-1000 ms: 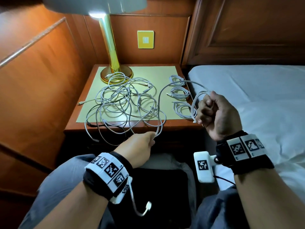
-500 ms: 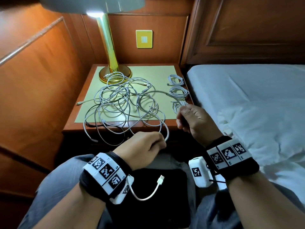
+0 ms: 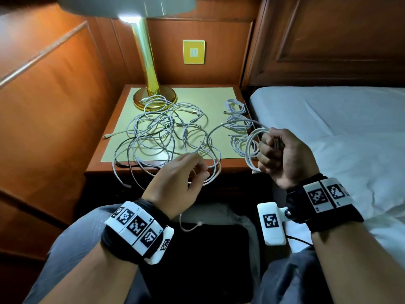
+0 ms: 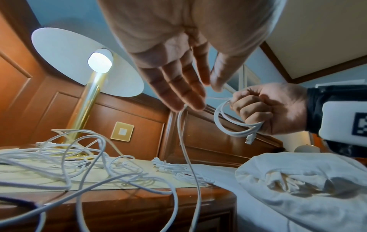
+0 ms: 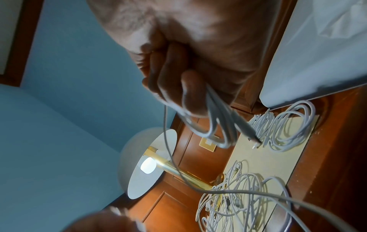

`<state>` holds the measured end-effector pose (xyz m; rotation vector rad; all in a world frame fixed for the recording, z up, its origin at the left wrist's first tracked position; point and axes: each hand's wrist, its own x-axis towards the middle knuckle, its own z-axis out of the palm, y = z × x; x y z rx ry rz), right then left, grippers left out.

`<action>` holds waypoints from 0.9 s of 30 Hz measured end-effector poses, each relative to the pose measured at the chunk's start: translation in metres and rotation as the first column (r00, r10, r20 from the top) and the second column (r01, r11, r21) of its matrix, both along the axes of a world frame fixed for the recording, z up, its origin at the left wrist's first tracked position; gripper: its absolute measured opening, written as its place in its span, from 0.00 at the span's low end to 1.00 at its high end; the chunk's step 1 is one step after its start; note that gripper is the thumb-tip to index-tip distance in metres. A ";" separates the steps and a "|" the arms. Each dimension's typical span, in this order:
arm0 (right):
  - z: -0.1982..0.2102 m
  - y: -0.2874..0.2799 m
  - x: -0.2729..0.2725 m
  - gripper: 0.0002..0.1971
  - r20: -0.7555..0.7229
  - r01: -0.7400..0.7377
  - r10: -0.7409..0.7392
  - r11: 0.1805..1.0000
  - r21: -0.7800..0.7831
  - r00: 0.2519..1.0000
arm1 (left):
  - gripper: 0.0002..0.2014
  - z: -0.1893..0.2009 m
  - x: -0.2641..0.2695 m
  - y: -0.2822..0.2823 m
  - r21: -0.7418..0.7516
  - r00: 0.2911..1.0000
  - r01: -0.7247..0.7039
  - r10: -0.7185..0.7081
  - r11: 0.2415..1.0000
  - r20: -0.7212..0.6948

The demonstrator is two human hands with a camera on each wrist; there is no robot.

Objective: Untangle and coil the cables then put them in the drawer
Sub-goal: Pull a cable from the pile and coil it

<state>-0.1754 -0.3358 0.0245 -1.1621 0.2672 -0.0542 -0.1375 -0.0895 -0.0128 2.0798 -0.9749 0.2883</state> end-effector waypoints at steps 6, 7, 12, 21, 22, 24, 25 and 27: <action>0.007 0.013 -0.006 0.16 -0.081 -0.267 0.271 0.962 0.059 0.959 | 0.29 0.002 -0.007 -0.009 -0.057 0.995 0.046 -0.041 0.997 0.086; 0.009 0.015 -0.007 0.16 -0.083 -0.308 0.315 0.947 0.090 0.945 | 0.31 0.000 -0.006 -0.011 -0.024 0.994 0.038 -0.036 0.999 0.099; 0.011 0.014 -0.009 0.16 -0.058 -0.376 0.399 0.897 0.231 0.915 | 0.32 -0.012 -0.002 -0.016 0.007 0.998 0.051 -0.051 0.999 0.037; 0.017 0.013 -0.014 0.16 -0.063 -0.362 0.397 0.883 0.298 0.916 | 0.21 -0.018 -0.010 -0.031 -0.372 0.969 -0.023 -0.071 0.928 -0.236; 0.017 0.015 -0.015 0.16 -0.077 -0.354 0.389 0.891 0.285 0.918 | 0.20 -0.016 -0.012 -0.032 -0.404 0.952 -0.043 -0.085 0.914 -0.294; 0.016 0.019 -0.015 0.16 -0.103 -0.347 0.384 0.900 0.262 0.918 | 0.19 -0.012 -0.016 -0.033 -0.447 0.927 -0.060 -0.116 0.892 -0.356; 0.016 0.021 -0.014 0.15 -0.118 -0.347 0.385 0.903 0.254 0.915 | 0.18 -0.009 -0.018 -0.033 -0.455 0.920 -0.054 -0.133 0.889 -0.368; 0.016 0.025 -0.013 0.15 -0.145 -0.345 0.386 0.906 0.246 0.911 | 0.16 -0.007 -0.018 -0.034 -0.426 0.925 -0.026 -0.140 0.904 -0.354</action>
